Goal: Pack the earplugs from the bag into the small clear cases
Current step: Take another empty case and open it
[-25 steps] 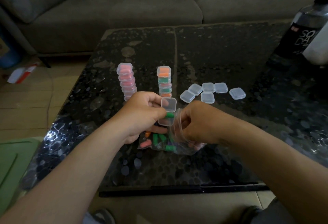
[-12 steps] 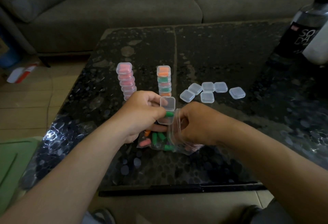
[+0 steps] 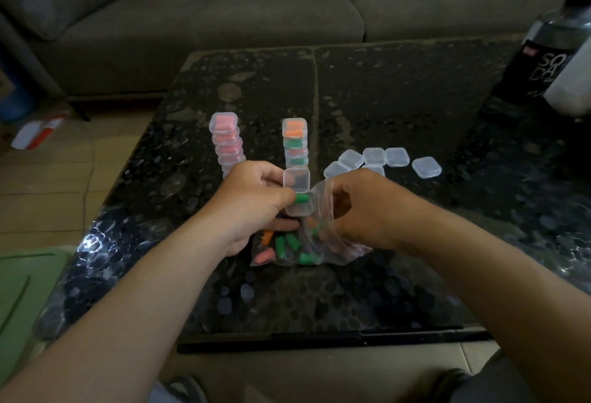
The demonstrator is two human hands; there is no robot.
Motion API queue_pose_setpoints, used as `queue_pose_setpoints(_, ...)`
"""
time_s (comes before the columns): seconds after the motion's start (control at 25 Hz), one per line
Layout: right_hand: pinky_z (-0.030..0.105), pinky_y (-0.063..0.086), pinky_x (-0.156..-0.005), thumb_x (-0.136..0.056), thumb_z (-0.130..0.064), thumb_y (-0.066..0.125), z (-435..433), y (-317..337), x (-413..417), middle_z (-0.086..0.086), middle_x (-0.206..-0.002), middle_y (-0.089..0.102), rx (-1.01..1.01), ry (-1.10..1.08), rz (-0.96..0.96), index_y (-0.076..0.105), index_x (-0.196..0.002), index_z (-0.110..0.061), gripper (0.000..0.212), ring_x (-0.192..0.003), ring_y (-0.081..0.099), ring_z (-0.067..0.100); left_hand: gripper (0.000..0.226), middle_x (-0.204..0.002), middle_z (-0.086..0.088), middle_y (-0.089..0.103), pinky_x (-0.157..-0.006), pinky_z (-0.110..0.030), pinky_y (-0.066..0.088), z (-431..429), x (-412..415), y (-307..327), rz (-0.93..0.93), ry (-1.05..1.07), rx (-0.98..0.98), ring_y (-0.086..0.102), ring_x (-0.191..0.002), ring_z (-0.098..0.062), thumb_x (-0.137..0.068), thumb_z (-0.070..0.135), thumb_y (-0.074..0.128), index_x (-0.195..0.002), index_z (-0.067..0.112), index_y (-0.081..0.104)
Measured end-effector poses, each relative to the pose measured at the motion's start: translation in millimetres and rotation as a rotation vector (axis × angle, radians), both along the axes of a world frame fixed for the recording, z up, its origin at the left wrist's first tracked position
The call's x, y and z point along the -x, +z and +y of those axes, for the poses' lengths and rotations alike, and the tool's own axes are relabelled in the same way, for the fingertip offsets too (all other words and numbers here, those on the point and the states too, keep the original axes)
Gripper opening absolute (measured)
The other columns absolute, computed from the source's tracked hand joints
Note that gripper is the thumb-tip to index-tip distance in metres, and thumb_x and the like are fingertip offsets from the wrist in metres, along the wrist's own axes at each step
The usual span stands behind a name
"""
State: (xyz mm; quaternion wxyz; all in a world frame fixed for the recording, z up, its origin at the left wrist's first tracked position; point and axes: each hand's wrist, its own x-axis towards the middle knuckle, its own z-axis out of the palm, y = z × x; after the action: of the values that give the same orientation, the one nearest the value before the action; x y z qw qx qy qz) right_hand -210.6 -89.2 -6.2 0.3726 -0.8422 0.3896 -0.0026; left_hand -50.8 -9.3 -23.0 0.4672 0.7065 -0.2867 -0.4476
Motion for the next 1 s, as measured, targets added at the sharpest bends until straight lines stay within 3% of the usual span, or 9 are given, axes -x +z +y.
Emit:
queue_pose_setpoints(0.12, 0.032, 0.059, -0.069, -0.083, -0.008, 0.068, -1, 3, 1, -0.003, -0.079, 0.071, 0.056, -0.031, -0.025, 0.071, -0.084, -0.019, 0.011, -0.075, 0.067, 0.013, 0.017, -0.102, -0.015, 0.077, -0.070, -0.034, 0.064, 0, 0, -1, 0.014, 0.010, 0.022, 0.079, -0.087, -0.023, -0.092, -0.003, 0.070, -0.106, 0.007, 0.069)
queue_pose_setpoints(0.36, 0.036, 0.062, -0.073, -0.082, -0.004, 0.068, -3, 11, 3, -0.002, -0.085, 0.070, -0.023, -0.199, -0.148, 0.067, -0.085, -0.025, 0.021, -0.081, 0.068, 0.015, 0.017, -0.103, -0.018, 0.076, -0.070, -0.034, 0.062, -1, -1, 0, 0.063, 0.050, 0.082, 0.078, -0.089, -0.026, -0.091, -0.004, 0.070, -0.105, 0.005, 0.069)
queue_pose_setpoints(0.48, 0.030, 0.060, -0.066, -0.088, -0.008, 0.063, -4, 9, 2, -0.009, -0.082, 0.065, 0.184, -0.280, -0.247, 0.067, -0.093, -0.026, 0.018, -0.076, 0.064, 0.008, 0.019, -0.105, -0.017, 0.077, -0.068, -0.031, 0.062, -1, -1, 3, 0.082, 0.049, 0.105, 0.078, -0.092, -0.027, -0.091, -0.003, 0.071, -0.108, 0.004, 0.070)
queue_pose_setpoints(0.56, 0.023, 0.057, -0.068, -0.090, -0.009, 0.062, -1, 7, 1, -0.014, -0.084, 0.063, 0.340, -0.256, -0.324, 0.068, -0.101, -0.025, 0.021, -0.080, 0.062, 0.004, 0.019, -0.105, -0.018, 0.077, -0.066, -0.031, 0.062, -1, -2, 5, 0.098, 0.056, 0.128, 0.078, -0.090, -0.026, -0.091, -0.003, 0.070, -0.110, 0.003, 0.070)
queue_pose_setpoints(0.68, 0.019, 0.056, -0.075, -0.091, -0.009, 0.065, 3, 8, 1, -0.017, -0.091, 0.062, 0.375, -0.191, -0.409, 0.067, -0.106, -0.027, 0.024, -0.087, 0.062, 0.001, 0.021, -0.105, -0.018, 0.077, -0.066, -0.033, 0.063, 0, 0, 7, 0.126, 0.060, 0.143, 0.079, -0.088, -0.027, -0.091, -0.002, 0.070, -0.112, 0.000, 0.069)
queue_pose_setpoints(0.84, 0.026, 0.057, -0.077, -0.088, -0.007, 0.068, 7, 5, -1, -0.008, -0.098, 0.065, 0.451, -0.079, -0.413, 0.075, -0.101, -0.022, 0.021, -0.086, 0.063, 0.007, 0.020, -0.102, -0.017, 0.078, -0.066, -0.033, 0.063, 1, 1, 10, 0.173, 0.050, 0.166, 0.079, -0.088, -0.027, -0.092, -0.002, 0.070, -0.112, 0.001, 0.070)
queue_pose_setpoints(1.0, 0.023, 0.055, -0.076, -0.089, -0.008, 0.066, 8, 1, -3, -0.007, -0.103, 0.065, 0.472, -0.011, -0.375, 0.077, -0.102, -0.025, 0.024, -0.089, 0.061, 0.006, 0.020, -0.100, -0.016, 0.079, -0.067, -0.031, 0.062, 1, 2, 11, 0.213, 0.041, 0.177, 0.079, -0.088, -0.026, -0.092, 0.000, 0.071, -0.112, 0.000, 0.070)
